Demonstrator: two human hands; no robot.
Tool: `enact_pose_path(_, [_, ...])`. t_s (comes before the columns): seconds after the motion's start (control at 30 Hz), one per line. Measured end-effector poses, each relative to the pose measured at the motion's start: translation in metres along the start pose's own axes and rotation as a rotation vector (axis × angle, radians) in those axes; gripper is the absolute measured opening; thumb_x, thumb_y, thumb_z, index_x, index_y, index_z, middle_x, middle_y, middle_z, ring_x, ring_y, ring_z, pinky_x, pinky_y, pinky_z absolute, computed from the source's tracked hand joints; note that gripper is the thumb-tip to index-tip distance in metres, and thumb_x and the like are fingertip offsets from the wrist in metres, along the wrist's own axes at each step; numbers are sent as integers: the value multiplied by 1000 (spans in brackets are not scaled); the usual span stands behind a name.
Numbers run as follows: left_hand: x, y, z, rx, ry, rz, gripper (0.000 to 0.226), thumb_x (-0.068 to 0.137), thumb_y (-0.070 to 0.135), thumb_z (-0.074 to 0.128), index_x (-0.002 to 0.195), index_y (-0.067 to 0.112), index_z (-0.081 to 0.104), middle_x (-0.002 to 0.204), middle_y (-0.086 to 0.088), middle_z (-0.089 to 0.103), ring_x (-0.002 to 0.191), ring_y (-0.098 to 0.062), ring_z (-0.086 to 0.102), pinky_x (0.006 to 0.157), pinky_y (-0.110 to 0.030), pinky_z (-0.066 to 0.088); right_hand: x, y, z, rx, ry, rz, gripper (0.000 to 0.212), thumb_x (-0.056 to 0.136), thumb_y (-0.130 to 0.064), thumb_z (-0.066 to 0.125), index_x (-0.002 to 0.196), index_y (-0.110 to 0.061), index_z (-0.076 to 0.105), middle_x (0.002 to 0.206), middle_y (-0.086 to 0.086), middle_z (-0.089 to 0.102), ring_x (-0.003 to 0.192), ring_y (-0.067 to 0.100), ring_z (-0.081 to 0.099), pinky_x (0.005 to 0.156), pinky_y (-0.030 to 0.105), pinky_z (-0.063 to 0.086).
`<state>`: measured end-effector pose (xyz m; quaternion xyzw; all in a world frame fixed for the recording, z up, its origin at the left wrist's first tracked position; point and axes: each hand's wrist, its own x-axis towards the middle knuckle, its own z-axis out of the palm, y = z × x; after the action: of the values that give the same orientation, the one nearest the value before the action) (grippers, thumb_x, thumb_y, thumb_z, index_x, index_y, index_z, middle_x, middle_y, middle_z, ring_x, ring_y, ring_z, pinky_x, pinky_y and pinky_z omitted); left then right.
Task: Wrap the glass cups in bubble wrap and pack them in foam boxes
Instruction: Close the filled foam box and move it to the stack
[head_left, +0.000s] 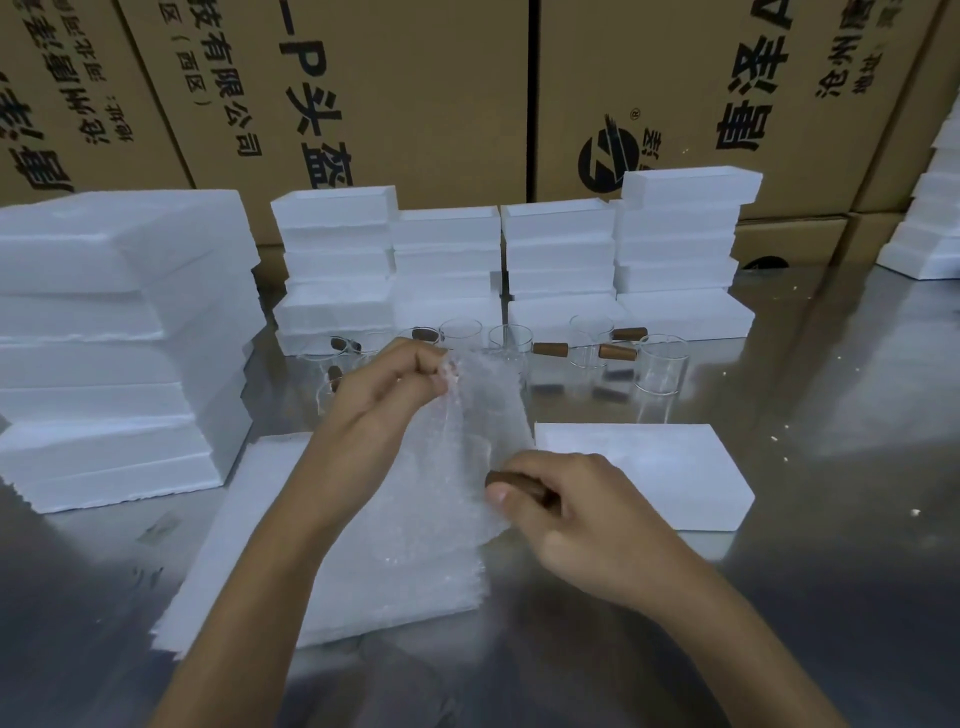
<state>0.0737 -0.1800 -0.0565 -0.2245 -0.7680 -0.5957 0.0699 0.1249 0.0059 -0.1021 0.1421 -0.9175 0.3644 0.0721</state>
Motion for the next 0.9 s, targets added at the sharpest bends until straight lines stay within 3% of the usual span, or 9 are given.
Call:
enact_pose_path(0.13, [-5, 3, 15, 46, -61, 75, 15, 82, 17, 55, 82, 4, 63, 100, -1, 59, 107, -16, 57, 101, -37, 42, 0, -4, 10, -177, 76, -53, 19, 94, -44, 48, 79, -33, 54, 68, -14, 57, 66, 8, 51, 55, 18, 31])
enact_pose_path(0.33, [-17, 11, 39, 169, -89, 194, 9, 84, 21, 68, 78, 26, 73, 117, 18, 57, 128, -9, 46, 101, -14, 35, 14, 5, 1, 732, 178, 405, 34, 84, -25, 56, 52, -33, 63, 49, -13, 47, 46, 5, 41, 47, 20, 32])
enact_pose_path(0.5, [-11, 2, 38, 210, 282, 315, 28, 91, 8, 68, 108, 30, 70, 122, 8, 59, 115, -3, 55, 94, -12, 43, 16, 10, -9, 939, 245, 447, 30, 78, -8, 50, 98, 9, 64, 88, 16, 58, 83, 31, 53, 83, 53, 51])
enact_pose_path(0.6, [-2, -12, 27, 249, 439, 174, 43, 96, 20, 64, 131, 41, 52, 132, 18, 49, 121, 1, 48, 103, -19, 40, 0, 21, -4, 1145, 86, 340, 41, 102, 11, 24, 131, 16, 52, 107, 29, 60, 107, 28, 59, 101, 34, 46])
enact_pose_path(0.63, [0, -15, 24, 212, 419, 95, 46, 97, 26, 63, 136, 44, 47, 133, 23, 48, 124, 5, 46, 104, -20, 38, 0, 22, -5, 1210, 46, 333, 49, 102, 14, 17, 120, 14, 63, 101, 33, 64, 105, 20, 63, 113, 45, 10])
enact_pose_path(0.67, [2, -17, 21, 152, 377, 17, 46, 97, 32, 62, 137, 48, 45, 131, 27, 50, 123, 11, 45, 104, -19, 37, 1, 17, -8, 1260, 40, 338, 61, 100, 15, 20, 105, -6, 77, 92, 29, 67, 96, 15, 66, 55, 17, 31])
enact_pose_path(0.7, [3, -18, 18, 70, 321, -49, 42, 96, 37, 61, 134, 51, 48, 128, 31, 53, 119, 17, 47, 104, -20, 37, 8, 19, -7, 1264, 20, 281, 49, 97, 11, 33, 98, -10, 77, 91, 22, 68, 92, 16, 66, 93, 21, 47])
enact_pose_path(0.8, [3, -19, 16, -142, 159, -190, 37, 84, 49, 67, 121, 50, 62, 123, 19, 66, 115, -2, 62, 108, -41, 44, 4, 10, -11, 1352, -100, 192, 32, 79, 2, 57, 106, -7, 71, 106, 10, 72, 101, 21, 68, 93, 31, 55])
enact_pose_path(0.9, [2, -20, 20, -216, 39, -247, 63, 70, 63, 68, 130, 45, 59, 130, 11, 65, 120, -15, 63, 108, -49, 44, 9, 8, -10, 1388, -91, 207, 33, 101, -6, 45, 131, -2, 59, 123, 18, 68, 115, 30, 65, 102, 45, 50])
